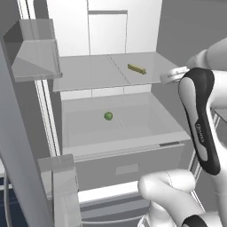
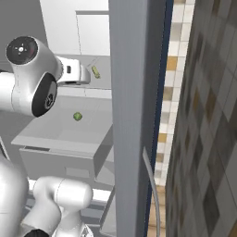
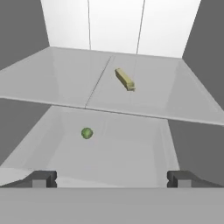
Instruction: Pick the egg and butter from the fridge and place them by the bowl for mixing.
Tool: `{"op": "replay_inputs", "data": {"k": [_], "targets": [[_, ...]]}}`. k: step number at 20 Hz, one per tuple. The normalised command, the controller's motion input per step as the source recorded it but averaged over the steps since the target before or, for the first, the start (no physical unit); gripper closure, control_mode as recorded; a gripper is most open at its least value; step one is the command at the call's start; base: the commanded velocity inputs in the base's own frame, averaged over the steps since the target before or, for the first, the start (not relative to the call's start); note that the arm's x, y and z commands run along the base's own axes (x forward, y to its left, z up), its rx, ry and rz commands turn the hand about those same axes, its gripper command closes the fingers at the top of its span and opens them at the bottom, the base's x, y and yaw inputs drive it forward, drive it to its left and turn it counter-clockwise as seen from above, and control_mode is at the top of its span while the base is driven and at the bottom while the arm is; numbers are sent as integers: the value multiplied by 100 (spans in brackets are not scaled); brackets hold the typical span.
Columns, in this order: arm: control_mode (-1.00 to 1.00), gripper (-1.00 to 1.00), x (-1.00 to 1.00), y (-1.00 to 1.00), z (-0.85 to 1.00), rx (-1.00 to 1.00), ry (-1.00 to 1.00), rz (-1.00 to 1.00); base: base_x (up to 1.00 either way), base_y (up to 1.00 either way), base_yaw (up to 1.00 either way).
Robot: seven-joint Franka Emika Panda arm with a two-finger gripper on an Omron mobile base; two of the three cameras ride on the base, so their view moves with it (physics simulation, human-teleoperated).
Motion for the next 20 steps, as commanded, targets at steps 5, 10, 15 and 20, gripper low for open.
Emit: {"op": "replay_inputs", "data": {"k": [5, 10, 15, 20], "targets": [[-100, -100, 64, 12, 12, 0, 5, 3, 0, 0, 0], [-100, -100, 66, 18, -2, 0, 14, 6, 0, 0, 0], [-100, -100, 54, -1, -1, 0, 10, 5, 0, 0, 0], [-100, -100, 52, 0, -1, 0, 10, 0, 0, 0, 0]]}}
